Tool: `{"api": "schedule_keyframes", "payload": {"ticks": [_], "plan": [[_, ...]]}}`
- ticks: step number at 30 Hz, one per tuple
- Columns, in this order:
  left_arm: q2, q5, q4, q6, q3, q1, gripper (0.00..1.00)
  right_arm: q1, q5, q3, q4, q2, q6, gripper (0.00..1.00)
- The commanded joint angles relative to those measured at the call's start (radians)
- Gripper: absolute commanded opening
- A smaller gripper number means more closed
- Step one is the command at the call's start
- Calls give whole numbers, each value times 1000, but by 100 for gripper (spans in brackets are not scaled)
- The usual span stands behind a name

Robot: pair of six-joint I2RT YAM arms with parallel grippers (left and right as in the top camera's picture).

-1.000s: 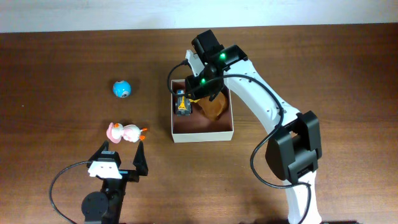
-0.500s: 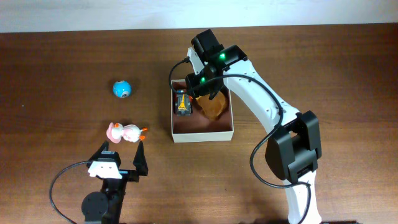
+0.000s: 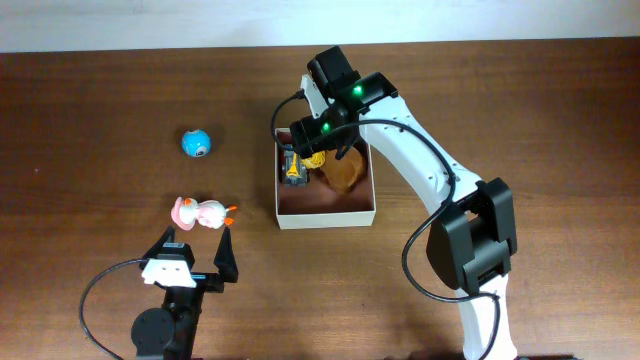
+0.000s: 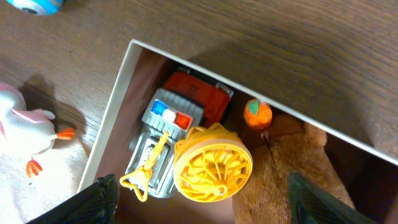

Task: Pack container
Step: 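Carry the yellow toy left and lower it into the box, then open the right gripper to release the yellow toy in the box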

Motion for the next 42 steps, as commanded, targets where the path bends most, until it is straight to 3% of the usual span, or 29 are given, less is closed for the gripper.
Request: {"api": "schedule_keyframes", "payload": {"ticks": [1, 4, 5, 6, 14, 42], "plan": [[-8, 7, -1, 13, -6, 7, 100, -1, -66, -1, -27, 15, 2, 78], [-8, 7, -1, 13, -6, 7, 100, 1, -138, 5, -52, 15, 4, 60], [-8, 7, -1, 13, -5, 7, 100, 1, -167, 5, -54, 14, 8, 41], [-8, 7, -1, 13, -6, 7, 100, 1, -175, 5, -54, 14, 15, 33], [-8, 7, -1, 12, -6, 7, 100, 1, -124, -6, -42, 18, 46, 8], [-8, 7, -1, 13, -6, 7, 100, -1, 30, -175, 172, 48, 71, 7]]}}
